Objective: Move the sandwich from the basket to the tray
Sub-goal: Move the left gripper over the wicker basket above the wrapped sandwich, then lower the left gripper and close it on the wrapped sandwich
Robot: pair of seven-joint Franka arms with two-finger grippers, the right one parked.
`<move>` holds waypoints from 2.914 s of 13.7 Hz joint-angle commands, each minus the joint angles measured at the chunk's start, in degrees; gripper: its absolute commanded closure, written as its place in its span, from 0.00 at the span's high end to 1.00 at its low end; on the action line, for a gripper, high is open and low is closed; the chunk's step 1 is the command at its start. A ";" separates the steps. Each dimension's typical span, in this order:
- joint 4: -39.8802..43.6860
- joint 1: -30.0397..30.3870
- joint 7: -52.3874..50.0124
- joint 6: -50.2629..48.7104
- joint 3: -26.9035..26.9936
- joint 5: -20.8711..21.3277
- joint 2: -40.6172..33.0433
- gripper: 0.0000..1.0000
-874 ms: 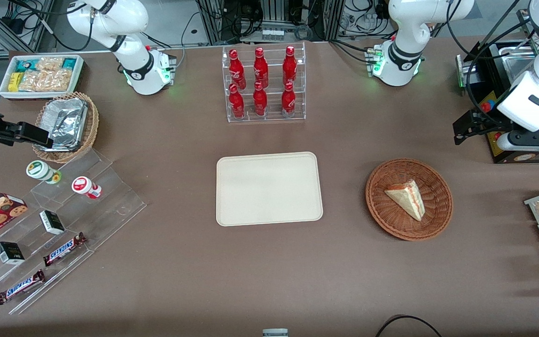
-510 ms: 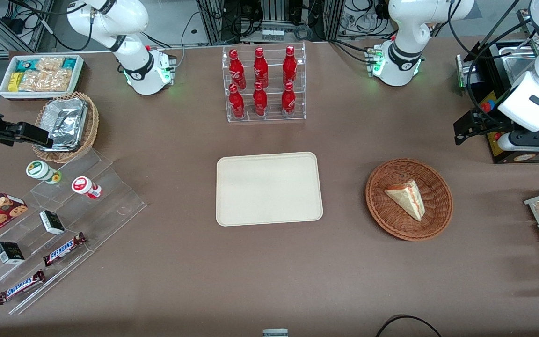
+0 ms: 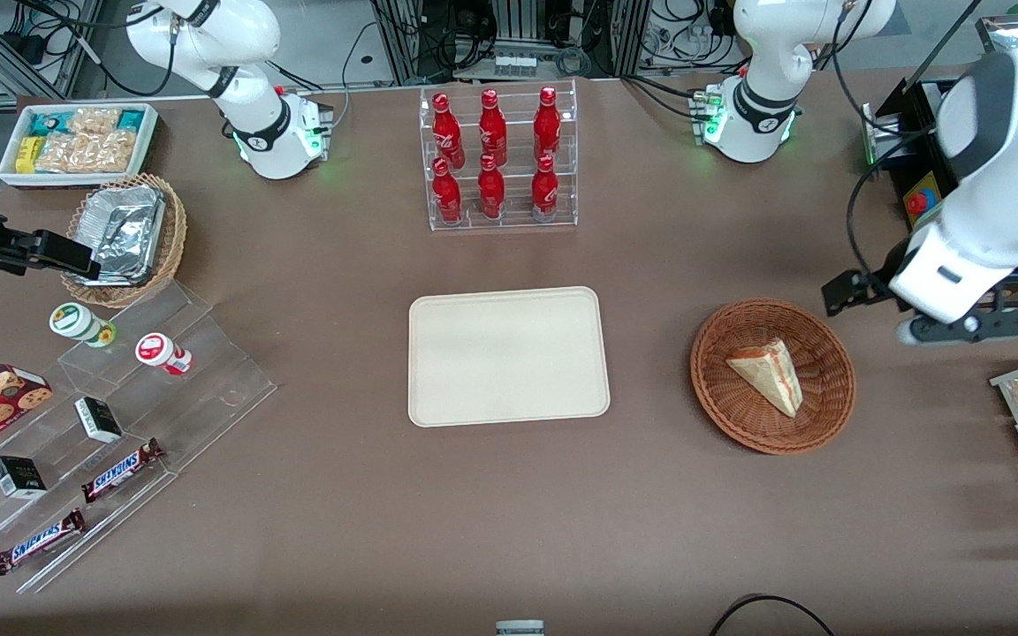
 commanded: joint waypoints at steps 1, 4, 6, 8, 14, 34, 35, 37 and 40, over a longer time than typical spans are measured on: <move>-7.69 -0.10 -6.87 7.28 0.09 -0.05 -1.71 1.00; -16.22 -0.10 -14.96 17.73 0.01 -0.13 -2.23 1.00; -20.97 -0.01 -17.17 23.45 0.01 -0.13 -2.15 1.00; -24.14 0.08 -20.32 29.08 0.01 -0.22 -1.62 1.00; -26.61 -0.10 -26.49 39.11 -0.17 -0.92 3.38 1.00; -29.43 -0.10 -27.82 49.58 -1.58 -0.92 9.72 0.04; -29.34 -0.10 -27.90 49.50 -1.58 -0.49 9.55 0.00; -28.47 -0.10 -28.08 47.75 -1.49 -0.40 8.58 0.00; -20.33 -0.10 -27.38 30.67 -1.58 0.22 5.51 0.00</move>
